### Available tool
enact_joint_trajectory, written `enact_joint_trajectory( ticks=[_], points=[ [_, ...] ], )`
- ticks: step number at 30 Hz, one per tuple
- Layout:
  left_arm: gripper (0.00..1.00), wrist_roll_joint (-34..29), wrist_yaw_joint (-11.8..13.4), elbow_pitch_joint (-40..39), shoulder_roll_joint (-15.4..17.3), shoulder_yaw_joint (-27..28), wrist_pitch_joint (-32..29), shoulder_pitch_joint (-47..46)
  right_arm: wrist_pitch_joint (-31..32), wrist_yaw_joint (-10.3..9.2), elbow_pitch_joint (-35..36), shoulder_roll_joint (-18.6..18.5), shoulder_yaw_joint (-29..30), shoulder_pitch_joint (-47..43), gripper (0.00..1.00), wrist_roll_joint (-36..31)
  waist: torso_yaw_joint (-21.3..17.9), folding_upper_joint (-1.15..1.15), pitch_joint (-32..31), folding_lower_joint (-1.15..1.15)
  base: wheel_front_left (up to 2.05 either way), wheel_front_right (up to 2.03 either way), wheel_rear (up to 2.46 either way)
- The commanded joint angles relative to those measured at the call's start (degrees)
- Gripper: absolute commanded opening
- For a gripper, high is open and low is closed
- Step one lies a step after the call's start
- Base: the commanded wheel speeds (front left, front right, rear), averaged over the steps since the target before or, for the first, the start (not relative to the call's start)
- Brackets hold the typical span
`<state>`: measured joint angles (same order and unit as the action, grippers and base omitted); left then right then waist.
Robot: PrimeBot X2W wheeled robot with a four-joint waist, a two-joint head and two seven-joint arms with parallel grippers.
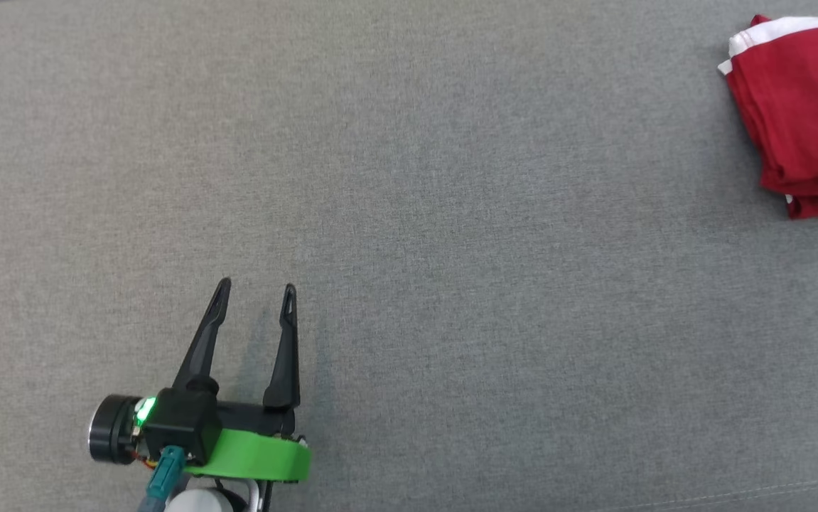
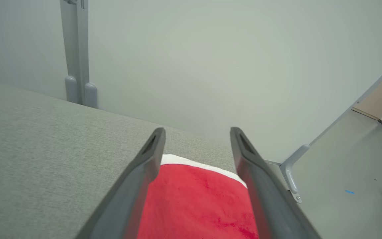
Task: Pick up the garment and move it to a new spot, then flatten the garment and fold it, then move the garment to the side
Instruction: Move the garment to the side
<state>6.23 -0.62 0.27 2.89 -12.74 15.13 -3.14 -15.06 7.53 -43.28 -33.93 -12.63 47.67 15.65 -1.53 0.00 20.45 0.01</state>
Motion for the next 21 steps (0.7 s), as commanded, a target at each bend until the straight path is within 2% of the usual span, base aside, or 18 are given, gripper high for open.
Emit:
enact_joint_trajectory(
  ticks=[1,5,11,16,21],
  points=[
    [1.00,1.0,0.8,0.6,0.1,0.3,0.0,1.2,-0.1,-0.08,3.3,2.6,2.4,-4.6,1.00,-1.2,-0.4,0.00,-5.7,-0.01,0.00,0.00,0.00],
    [1.00,5.1,2.8,1.3,0.1,0.8,0.0,2.9,-0.1,-0.09,14.8,10.5,7.0,-17.1,1.00,-4.1,0.3,0.00,-10.4,-0.01,0.00,0.00,0.00],
    [1.00,7.7,4.0,1.8,0.1,1.2,0.0,5.1,-0.1,-0.08,24.7,19.1,6.2,-31.7,1.00,-6.3,2.1,0.00,-16.6,-0.01,0.00,0.00,0.00],
    [1.00,6.4,2.4,1.0,0.1,1.9,0.0,8.0,-0.1,-0.08,30.9,24.4,7.6,-41.3,1.00,-5.8,2.7,0.00,-20.8,-0.01,0.00,0.00,0.00],
    [1.00,5.5,0.3,0.6,0.1,2.9,0.0,11.3,-0.1,-0.08,34.7,27.3,9.8,-48.0,1.00,-6.7,2.6,0.00,-23.4,-0.01,0.00,0.00,0.00]
  ],
)
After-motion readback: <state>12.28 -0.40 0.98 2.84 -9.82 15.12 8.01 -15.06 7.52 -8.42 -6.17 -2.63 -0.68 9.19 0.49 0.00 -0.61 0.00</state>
